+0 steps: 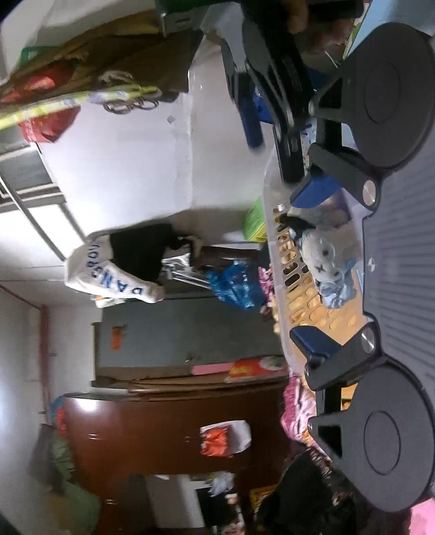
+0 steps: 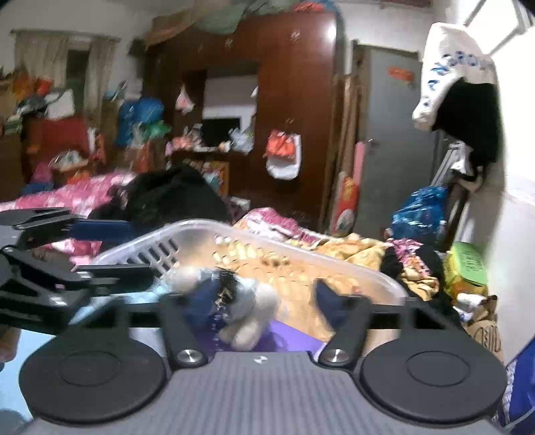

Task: Organize objects
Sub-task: 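Lower the plush toy into the basket and open both tools, then grasp the white cup with the right tool while the left tool grasps the purple-wrapped box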

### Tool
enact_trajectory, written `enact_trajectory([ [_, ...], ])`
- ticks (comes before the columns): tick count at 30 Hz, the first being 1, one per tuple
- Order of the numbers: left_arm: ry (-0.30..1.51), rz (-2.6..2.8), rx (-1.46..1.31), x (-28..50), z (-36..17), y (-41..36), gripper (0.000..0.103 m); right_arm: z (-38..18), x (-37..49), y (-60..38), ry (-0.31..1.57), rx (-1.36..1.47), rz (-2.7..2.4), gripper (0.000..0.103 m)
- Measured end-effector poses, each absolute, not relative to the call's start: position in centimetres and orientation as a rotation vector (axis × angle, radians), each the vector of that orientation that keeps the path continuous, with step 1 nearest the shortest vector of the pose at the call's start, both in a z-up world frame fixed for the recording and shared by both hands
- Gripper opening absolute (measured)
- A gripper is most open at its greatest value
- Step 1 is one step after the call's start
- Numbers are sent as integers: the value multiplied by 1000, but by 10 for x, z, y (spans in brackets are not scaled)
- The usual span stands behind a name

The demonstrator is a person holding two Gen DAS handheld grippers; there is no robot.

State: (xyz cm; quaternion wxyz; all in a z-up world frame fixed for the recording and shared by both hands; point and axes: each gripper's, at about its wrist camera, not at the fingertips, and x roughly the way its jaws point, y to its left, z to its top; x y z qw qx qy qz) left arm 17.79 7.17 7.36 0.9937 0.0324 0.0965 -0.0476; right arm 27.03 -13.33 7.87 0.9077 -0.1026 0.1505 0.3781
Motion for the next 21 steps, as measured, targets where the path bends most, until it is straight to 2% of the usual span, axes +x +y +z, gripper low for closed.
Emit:
enact_trajectory([
  [1, 187, -100, 54, 168, 74, 72, 82, 80, 263, -145, 293, -193, 774, 103],
  [4, 206, -119, 19, 136, 66, 71, 86, 76, 239, -187, 248, -128, 773, 103],
  [9, 255, -109, 30, 96, 33, 70, 86, 39, 207, -252, 306, 10, 807, 103],
  [16, 317, -117, -37, 70, -4, 76, 86, -6, 169, -290, 345, 127, 796, 103],
  [21, 321, -117, -18, 61, -13, 76, 86, -7, 165, -293, 331, 81, 801, 103],
])
